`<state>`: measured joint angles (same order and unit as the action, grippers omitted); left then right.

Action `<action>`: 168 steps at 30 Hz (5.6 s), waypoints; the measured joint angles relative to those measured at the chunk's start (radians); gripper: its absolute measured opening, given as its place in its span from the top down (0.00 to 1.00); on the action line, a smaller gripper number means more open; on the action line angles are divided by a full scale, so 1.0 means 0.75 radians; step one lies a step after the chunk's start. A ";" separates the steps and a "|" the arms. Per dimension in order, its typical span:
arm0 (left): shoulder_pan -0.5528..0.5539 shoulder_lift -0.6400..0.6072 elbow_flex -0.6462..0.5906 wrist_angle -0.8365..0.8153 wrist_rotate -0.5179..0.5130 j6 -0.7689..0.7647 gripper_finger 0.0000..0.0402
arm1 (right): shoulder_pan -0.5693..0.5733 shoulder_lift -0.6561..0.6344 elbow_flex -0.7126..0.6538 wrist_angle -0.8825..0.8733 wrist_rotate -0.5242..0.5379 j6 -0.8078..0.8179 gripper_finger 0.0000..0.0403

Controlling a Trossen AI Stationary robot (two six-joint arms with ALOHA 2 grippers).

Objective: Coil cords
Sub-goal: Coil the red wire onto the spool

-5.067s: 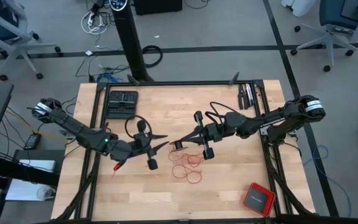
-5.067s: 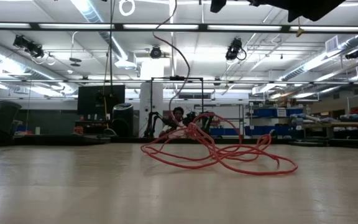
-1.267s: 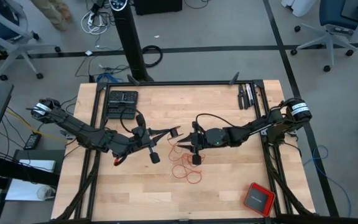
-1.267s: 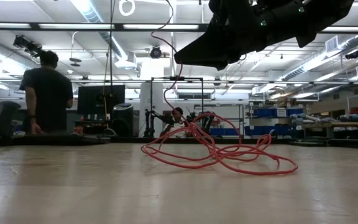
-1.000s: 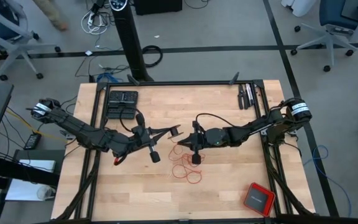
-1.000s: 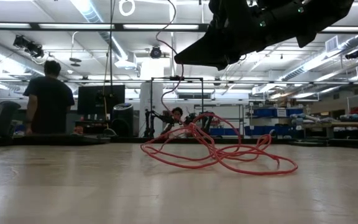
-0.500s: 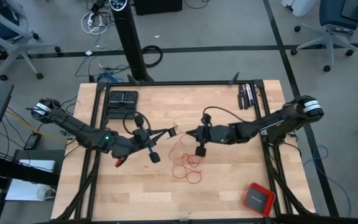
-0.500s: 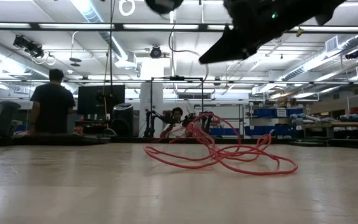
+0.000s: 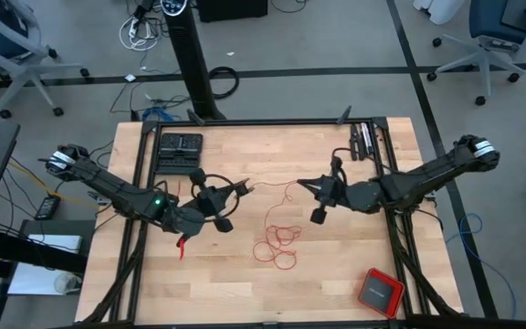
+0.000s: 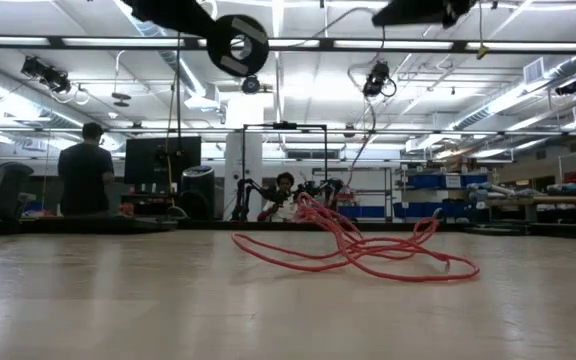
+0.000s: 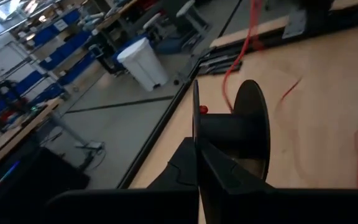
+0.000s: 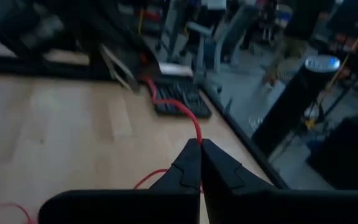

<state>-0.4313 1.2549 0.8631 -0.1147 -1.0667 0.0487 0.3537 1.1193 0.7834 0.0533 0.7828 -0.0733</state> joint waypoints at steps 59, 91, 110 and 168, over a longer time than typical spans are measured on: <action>0.173 0.000 0.001 0.524 0.268 -0.140 1.00 | -0.064 0.643 0.568 0.398 -0.760 -0.301 1.00; 0.173 0.000 0.000 0.973 0.607 0.035 1.00 | -0.021 0.643 0.566 0.345 -0.280 -0.467 1.00; 0.178 0.000 0.001 0.912 0.184 0.133 1.00 | 0.006 0.642 0.566 0.464 -0.271 -0.541 1.00; 0.231 -0.001 -0.483 1.499 0.812 0.244 1.00 | 0.001 0.428 0.567 -0.310 -0.362 0.187 0.77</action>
<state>-0.2581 1.2545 0.5007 1.0095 -0.4580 0.2315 0.3545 1.4405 1.2083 -0.1791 0.5112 0.0671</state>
